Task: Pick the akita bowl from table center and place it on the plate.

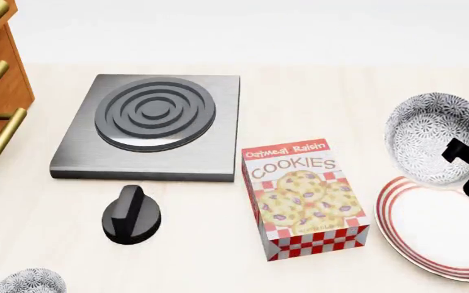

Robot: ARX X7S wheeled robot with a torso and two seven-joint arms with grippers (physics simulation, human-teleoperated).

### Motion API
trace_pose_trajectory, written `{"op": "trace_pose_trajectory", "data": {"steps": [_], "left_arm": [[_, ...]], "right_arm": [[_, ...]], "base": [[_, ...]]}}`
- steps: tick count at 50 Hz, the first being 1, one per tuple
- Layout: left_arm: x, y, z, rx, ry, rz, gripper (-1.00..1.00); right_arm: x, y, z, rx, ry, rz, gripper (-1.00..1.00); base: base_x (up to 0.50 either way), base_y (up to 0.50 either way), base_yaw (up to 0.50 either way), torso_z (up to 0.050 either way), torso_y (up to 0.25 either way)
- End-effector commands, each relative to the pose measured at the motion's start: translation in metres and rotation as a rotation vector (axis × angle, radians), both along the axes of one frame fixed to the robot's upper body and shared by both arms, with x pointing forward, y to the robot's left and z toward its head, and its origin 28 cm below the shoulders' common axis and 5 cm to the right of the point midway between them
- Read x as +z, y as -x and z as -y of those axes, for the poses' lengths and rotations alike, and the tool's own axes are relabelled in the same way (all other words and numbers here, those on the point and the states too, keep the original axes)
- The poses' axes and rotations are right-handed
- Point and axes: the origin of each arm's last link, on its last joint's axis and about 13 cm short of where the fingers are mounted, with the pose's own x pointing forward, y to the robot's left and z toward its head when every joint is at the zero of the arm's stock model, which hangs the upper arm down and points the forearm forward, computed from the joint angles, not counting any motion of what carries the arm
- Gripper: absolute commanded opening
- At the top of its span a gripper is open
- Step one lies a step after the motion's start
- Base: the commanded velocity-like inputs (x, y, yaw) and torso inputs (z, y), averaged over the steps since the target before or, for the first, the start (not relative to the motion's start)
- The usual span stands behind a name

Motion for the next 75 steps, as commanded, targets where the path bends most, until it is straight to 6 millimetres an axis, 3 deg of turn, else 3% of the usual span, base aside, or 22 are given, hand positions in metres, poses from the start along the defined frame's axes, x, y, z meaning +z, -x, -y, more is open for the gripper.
{"op": "trace_pose_trajectory", "data": {"steps": [1,27,57,75], "left_arm": [[-0.001,-0.002,-0.005,0.036,0.024,0.038,1.0],[-0.003,-0.001,-0.007,0.067,-0.009,0.075,1.0],[-0.001,0.0,-0.007,0.042,0.034,0.084,1.0],[0.0,0.003,-0.008,0.048,0.042,0.091,1.0]], "right_arm": [[0.003,-0.01,0.012,0.003,-0.255,-0.048,-1.0],[0.001,-0.017,0.027,-0.08,-0.357,-0.116,-1.0],[0.0,-0.016,0.031,-0.096,-0.373,-0.099,-1.0],[-0.006,-0.042,0.045,-0.149,-0.396,-0.103,-1.0]], "base": [[0.0,0.0,0.0,0.0,0.01],[0.0,0.0,0.0,0.0,0.0],[0.0,0.0,0.0,0.006,-0.144],[0.0,0.0,0.0,0.0,0.0]]}}
